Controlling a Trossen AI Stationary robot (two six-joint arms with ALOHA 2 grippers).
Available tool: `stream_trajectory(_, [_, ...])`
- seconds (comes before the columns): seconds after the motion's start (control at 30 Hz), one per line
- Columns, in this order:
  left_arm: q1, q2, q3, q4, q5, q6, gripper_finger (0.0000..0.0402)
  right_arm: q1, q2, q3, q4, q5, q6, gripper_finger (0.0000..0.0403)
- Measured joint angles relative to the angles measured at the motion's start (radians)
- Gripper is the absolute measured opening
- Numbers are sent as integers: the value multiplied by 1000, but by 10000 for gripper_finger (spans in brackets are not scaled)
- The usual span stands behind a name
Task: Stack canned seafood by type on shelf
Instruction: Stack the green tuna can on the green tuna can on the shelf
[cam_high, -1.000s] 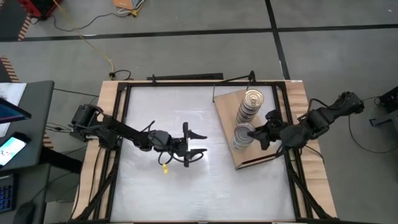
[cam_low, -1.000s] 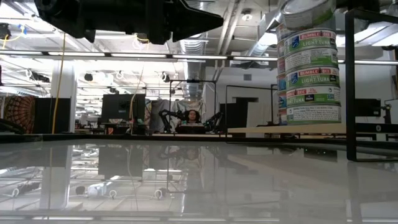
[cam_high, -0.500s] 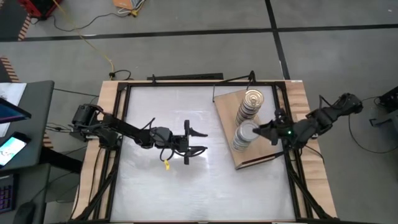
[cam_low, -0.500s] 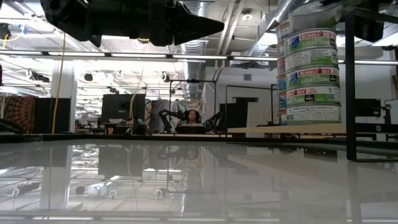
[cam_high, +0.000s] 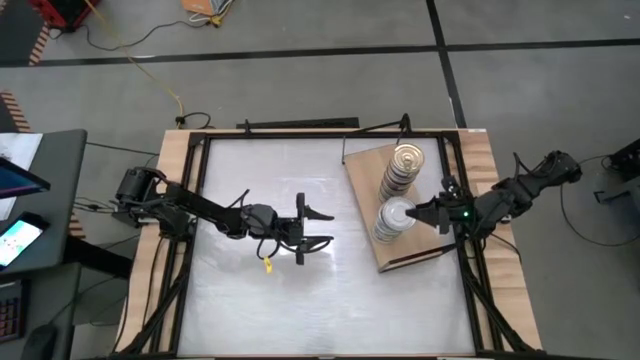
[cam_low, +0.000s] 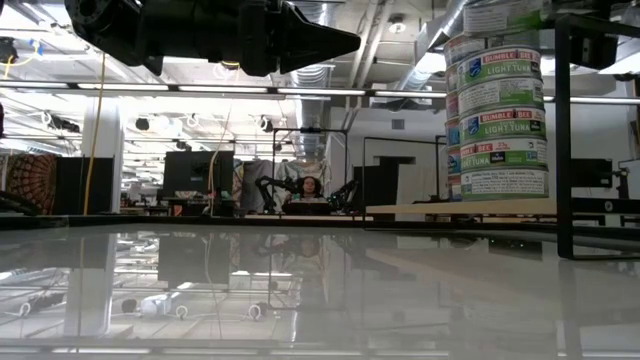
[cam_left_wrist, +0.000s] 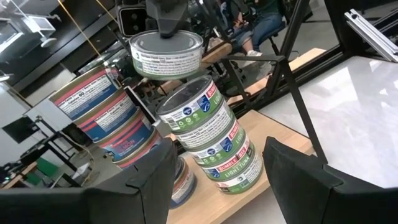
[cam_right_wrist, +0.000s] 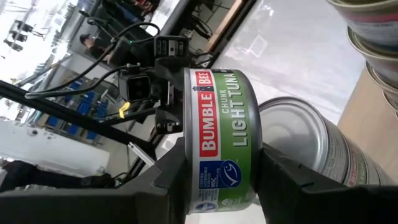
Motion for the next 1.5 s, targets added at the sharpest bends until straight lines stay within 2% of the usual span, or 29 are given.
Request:
stream_trajectory(0.37, [1, 0, 0, 0, -1, -1, 228, -24, 55, 0, -3, -7, 49, 173])
stream_trajectory(0.7, [1, 0, 0, -6, -3, -4, 228, -100, 59, 0, -5, -66, 56, 174])
stream_trajectory(1.0, [1, 0, 0, -16, -3, -3, 228, -120, 64, 0, -28, -106, 112, 176])
stream_trajectory(1.33, [1, 0, 0, -22, -3, -4, 228, -119, 28, 0, -48, -128, 113, 249])
stream_trajectory(1.5, [1, 0, 0, -27, -3, -3, 228, -119, 12, 0, -97, -136, 138, 261])
